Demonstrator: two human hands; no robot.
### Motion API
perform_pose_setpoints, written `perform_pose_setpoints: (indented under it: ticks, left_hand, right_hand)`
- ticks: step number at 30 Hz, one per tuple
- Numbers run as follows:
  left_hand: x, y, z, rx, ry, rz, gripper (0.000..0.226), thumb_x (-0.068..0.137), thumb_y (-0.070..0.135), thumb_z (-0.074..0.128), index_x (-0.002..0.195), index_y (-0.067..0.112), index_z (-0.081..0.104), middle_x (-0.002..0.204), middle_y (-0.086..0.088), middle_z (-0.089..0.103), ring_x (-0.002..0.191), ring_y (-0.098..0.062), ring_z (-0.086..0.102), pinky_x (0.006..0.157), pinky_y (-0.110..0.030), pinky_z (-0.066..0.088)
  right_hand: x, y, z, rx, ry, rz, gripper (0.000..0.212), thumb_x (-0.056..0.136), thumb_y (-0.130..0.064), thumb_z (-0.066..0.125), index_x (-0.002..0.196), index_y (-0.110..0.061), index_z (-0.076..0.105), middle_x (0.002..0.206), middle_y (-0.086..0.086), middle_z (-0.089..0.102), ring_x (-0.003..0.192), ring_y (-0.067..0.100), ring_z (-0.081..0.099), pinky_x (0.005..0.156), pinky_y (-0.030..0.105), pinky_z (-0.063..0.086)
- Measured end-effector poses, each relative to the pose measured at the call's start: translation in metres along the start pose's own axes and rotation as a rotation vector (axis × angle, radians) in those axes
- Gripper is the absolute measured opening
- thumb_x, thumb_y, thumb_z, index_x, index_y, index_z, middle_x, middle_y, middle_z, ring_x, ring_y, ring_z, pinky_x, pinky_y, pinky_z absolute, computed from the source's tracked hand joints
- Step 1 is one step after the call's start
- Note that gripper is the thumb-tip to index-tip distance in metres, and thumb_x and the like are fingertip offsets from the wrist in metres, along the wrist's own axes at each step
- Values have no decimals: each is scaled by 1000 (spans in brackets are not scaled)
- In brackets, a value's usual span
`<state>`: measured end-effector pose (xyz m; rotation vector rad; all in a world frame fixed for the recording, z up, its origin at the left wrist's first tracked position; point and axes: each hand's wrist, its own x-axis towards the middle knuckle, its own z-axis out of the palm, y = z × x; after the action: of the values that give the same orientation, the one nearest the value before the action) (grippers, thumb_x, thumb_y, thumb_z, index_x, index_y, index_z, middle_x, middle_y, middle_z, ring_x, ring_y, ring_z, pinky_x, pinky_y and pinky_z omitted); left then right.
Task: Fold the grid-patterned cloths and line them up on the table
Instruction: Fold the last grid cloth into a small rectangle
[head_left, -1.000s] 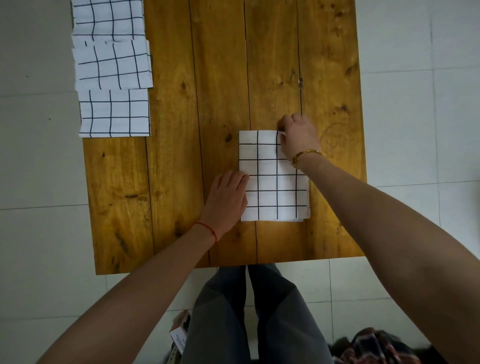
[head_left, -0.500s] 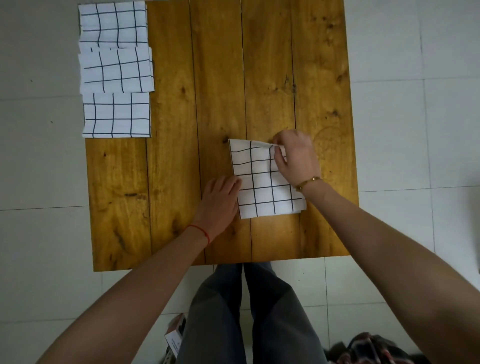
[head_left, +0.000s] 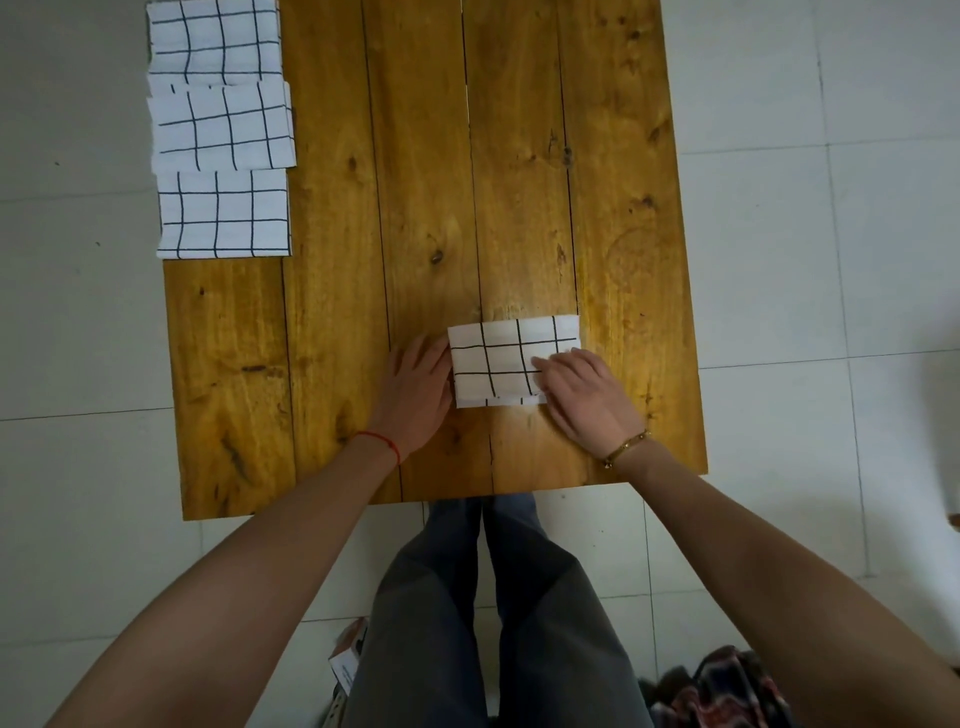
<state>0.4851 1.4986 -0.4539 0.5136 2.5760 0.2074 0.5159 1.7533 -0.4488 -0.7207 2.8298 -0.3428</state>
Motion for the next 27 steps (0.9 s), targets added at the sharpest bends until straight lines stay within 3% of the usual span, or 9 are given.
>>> perform_pose_setpoints:
  ticks: [5,9,12,14,18,22,27]
  left_hand:
    - [-6,-3,2,-35,49,-21,52,96,15,49,146,12,37,154,-6,34,143,-27,25,117,-50,21]
    - [-11,-7,-2,-155,169,-122,44,94,5,47,138,8,49,143,-10,47,136,-26,37,115,-42,27]
    - [-14,-4,-10,-172,271,-185,39,94,9,46,133,8,51,135,-10,52,128,-25,43,109,-41,35]
    - [-11,-1,-9,-116,304,-144,41,97,20,43,136,8,49,137,-11,50,129,-26,43,108,-43,37]
    - [1,5,-1,18,185,-67,60,97,41,40,148,10,33,150,-10,39,138,-28,34,112,-45,31]
    - [5,5,6,111,40,-89,72,97,46,41,154,14,12,160,-7,17,147,-28,16,117,-50,20]
    - [3,-5,13,225,-34,-99,74,99,49,34,154,17,-3,163,-2,-4,148,-33,2,115,-58,18]
  right_hand:
    - [-4,-4,9,28,-40,13,25,94,-29,48,110,-15,62,130,3,59,115,22,54,110,35,27]
    - [7,-14,4,64,77,39,26,95,-25,47,111,-11,62,122,7,61,113,25,53,106,35,31]
    - [26,-23,0,62,126,95,34,94,-20,44,121,-6,58,129,9,56,124,28,45,110,39,30]
    - [41,-31,0,53,74,132,41,94,-19,44,132,-6,51,138,9,49,132,29,38,114,43,27]
    - [66,-46,5,-15,-135,150,56,94,-22,46,147,-11,31,154,4,31,142,30,25,117,50,20]
    - [75,-57,16,-77,-258,145,59,100,-26,34,152,-14,9,160,2,8,147,28,4,119,49,2]
    - [67,-56,22,-63,-304,177,58,101,-28,27,153,-13,5,161,0,0,147,27,-6,119,51,-2]
